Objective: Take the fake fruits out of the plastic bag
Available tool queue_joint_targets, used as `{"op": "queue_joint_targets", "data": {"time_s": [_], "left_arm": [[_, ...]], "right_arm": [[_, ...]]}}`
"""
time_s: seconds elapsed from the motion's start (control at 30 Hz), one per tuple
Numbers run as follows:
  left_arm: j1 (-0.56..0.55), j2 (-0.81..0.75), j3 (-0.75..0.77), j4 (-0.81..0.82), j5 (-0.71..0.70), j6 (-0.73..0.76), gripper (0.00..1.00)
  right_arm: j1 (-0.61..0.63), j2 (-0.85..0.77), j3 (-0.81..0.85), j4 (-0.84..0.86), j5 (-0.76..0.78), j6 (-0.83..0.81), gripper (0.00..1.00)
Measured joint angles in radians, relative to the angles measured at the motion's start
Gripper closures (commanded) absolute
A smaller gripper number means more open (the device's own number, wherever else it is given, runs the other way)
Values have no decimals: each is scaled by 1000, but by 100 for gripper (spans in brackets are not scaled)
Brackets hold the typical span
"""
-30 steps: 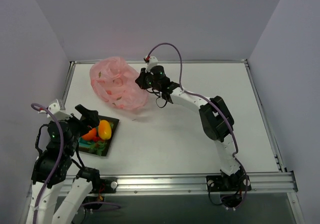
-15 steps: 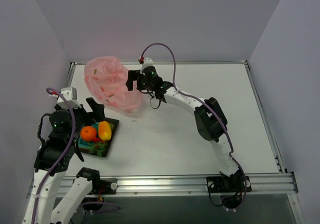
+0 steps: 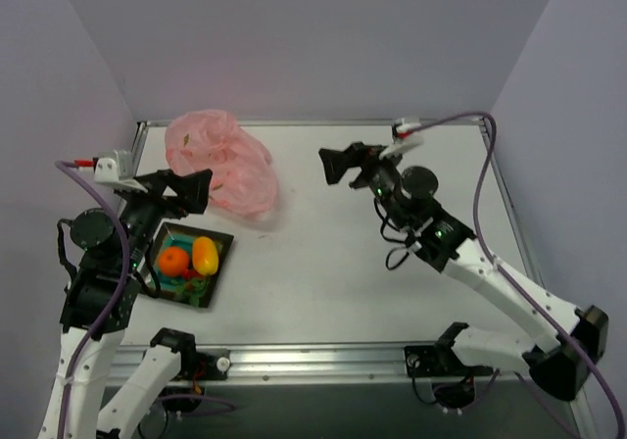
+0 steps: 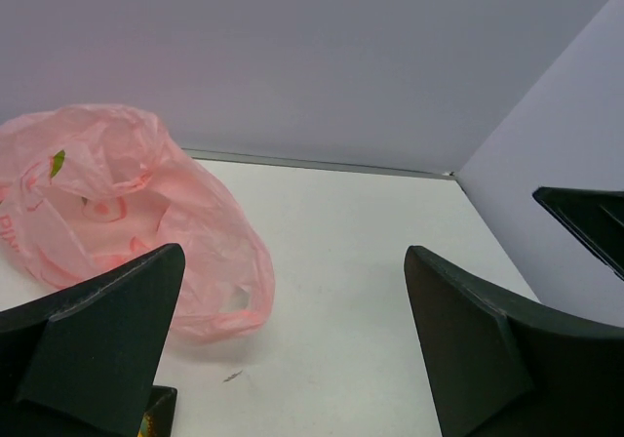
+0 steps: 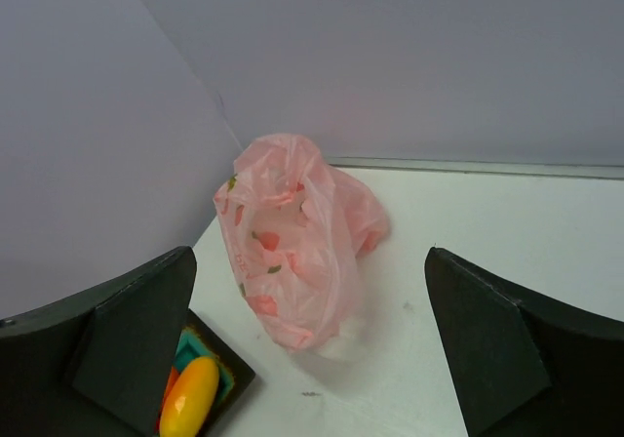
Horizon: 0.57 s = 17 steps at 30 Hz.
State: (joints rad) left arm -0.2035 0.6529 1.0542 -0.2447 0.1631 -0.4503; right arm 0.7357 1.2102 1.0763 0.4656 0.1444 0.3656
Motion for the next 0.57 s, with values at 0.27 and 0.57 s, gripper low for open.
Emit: {"op": "queue_joint_targets", "data": {"time_s": [0.27,0.57], "left_arm": [[0,-42,0,-72,-8,43,6],[0,-186,-50,-171,-71,102,6]], "right_arm": [[12,-346,-188,-235,130,4,0],[12,-748,-328,-330,266,7,0]]}}
